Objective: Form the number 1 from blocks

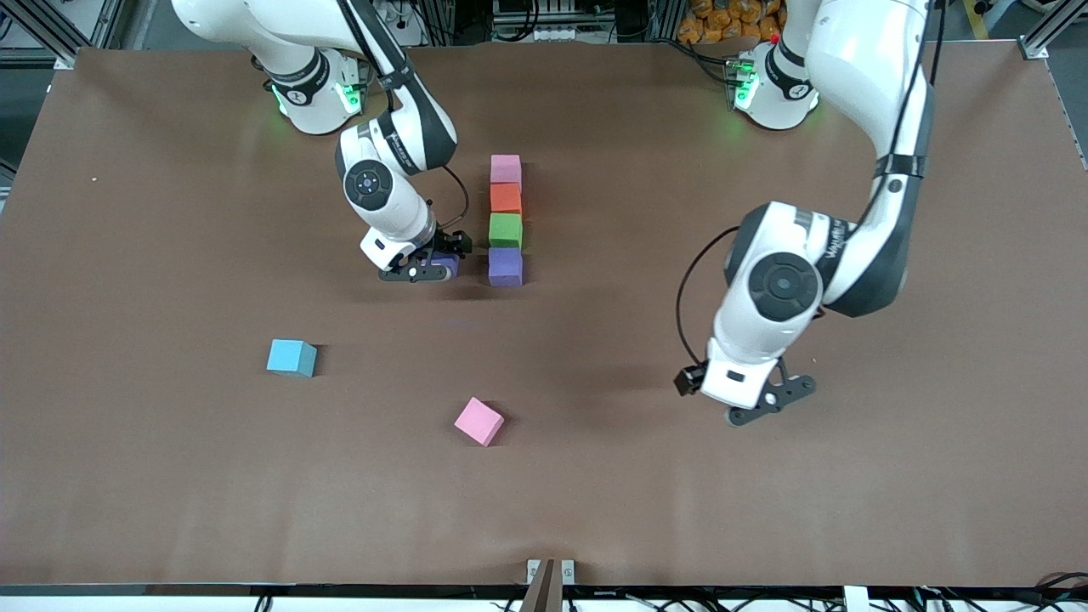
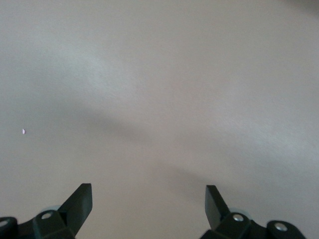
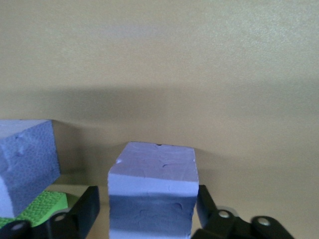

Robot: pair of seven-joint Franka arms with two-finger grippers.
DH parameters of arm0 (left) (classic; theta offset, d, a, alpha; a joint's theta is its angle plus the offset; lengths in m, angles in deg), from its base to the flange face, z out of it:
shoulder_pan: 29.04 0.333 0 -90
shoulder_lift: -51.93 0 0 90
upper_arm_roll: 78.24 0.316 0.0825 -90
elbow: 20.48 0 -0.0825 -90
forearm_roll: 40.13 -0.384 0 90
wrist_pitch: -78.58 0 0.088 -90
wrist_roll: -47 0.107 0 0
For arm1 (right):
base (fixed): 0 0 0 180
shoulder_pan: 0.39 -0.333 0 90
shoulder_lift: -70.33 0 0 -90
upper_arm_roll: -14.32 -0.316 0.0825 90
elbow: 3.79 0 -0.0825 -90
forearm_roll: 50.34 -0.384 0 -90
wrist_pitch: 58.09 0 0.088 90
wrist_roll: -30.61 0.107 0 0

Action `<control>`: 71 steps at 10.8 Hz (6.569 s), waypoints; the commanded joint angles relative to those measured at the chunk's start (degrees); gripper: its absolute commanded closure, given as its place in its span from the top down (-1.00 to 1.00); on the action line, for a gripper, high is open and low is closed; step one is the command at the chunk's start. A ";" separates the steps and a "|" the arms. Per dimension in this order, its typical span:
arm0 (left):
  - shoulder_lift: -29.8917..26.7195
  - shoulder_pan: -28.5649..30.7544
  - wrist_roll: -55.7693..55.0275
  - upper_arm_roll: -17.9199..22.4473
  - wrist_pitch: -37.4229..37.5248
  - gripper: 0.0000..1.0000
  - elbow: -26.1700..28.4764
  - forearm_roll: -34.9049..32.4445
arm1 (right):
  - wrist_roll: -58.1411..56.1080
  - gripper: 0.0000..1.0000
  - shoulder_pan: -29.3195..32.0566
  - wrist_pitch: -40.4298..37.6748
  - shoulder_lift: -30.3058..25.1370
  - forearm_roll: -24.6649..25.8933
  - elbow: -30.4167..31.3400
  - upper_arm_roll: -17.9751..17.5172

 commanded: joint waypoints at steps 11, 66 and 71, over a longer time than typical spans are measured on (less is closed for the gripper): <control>-4.10 8.19 21.95 -0.59 8.75 1.00 1.19 -0.33 | 6.61 0.00 -2.22 -14.68 8.88 5.39 -27.66 7.67; -35.13 20.25 47.91 -1.82 30.13 1.00 5.67 2.48 | -12.20 1.00 47.26 -53.90 -19.74 21.66 -44.49 -10.17; -34.95 20.33 47.82 -2.17 30.13 1.00 6.02 2.48 | -12.20 1.00 46.99 -54.69 -20.54 21.66 -44.66 -10.17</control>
